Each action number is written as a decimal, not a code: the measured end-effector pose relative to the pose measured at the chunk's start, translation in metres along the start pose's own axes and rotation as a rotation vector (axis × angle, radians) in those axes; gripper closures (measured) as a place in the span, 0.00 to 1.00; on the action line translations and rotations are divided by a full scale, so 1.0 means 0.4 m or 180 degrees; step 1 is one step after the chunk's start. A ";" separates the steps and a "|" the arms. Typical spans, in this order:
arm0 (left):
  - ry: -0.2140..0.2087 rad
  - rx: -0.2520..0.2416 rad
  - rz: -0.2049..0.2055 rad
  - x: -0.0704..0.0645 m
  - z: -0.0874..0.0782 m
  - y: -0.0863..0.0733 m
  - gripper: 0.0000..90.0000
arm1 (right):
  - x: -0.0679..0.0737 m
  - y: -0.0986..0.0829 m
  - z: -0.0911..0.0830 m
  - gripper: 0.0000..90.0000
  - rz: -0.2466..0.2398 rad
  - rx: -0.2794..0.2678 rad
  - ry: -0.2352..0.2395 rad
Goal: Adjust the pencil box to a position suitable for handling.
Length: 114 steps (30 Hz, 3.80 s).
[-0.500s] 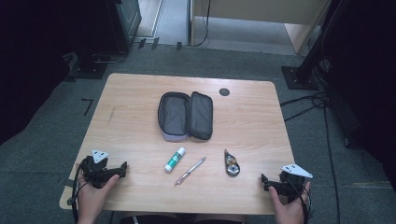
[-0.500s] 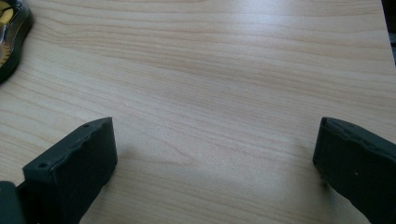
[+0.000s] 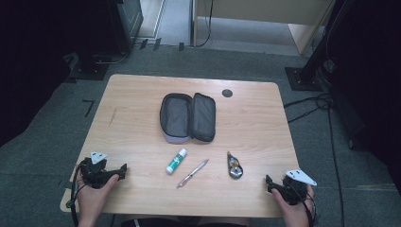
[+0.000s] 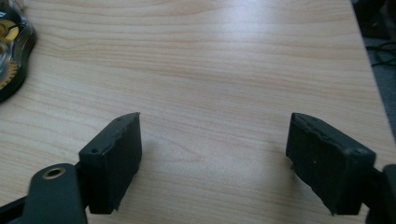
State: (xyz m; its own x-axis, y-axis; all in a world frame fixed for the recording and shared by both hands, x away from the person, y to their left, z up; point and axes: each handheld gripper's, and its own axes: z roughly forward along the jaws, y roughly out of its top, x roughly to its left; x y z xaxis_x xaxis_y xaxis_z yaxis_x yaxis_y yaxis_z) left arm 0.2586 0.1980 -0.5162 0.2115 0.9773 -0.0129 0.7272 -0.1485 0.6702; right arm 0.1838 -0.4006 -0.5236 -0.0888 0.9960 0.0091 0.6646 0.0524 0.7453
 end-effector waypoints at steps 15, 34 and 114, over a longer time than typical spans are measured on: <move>0.0084 -0.0069 0.0018 -0.011 0.002 -0.010 0.00 | 0.089 0.095 -0.051 0.26 -0.0167 -0.0228 0.0069; 0.0094 -0.0069 0.0008 -0.012 0.002 -0.009 0.00 | 0.215 0.225 -0.039 0.30 -0.0168 -0.0336 0.0328; 0.0049 -0.0059 0.0057 -0.013 0.003 -0.007 0.00 | 0.591 0.425 0.290 0.81 -0.0356 0.0100 0.0805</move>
State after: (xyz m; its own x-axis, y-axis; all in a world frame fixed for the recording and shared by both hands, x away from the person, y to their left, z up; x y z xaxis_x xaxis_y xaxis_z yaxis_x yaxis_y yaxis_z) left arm 0.2562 0.1932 -0.5192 0.2142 0.9767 0.0108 0.7111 -0.1635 0.6838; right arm 0.3618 -0.1480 -0.4723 -0.3427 0.9344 0.0971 0.6626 0.1671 0.7301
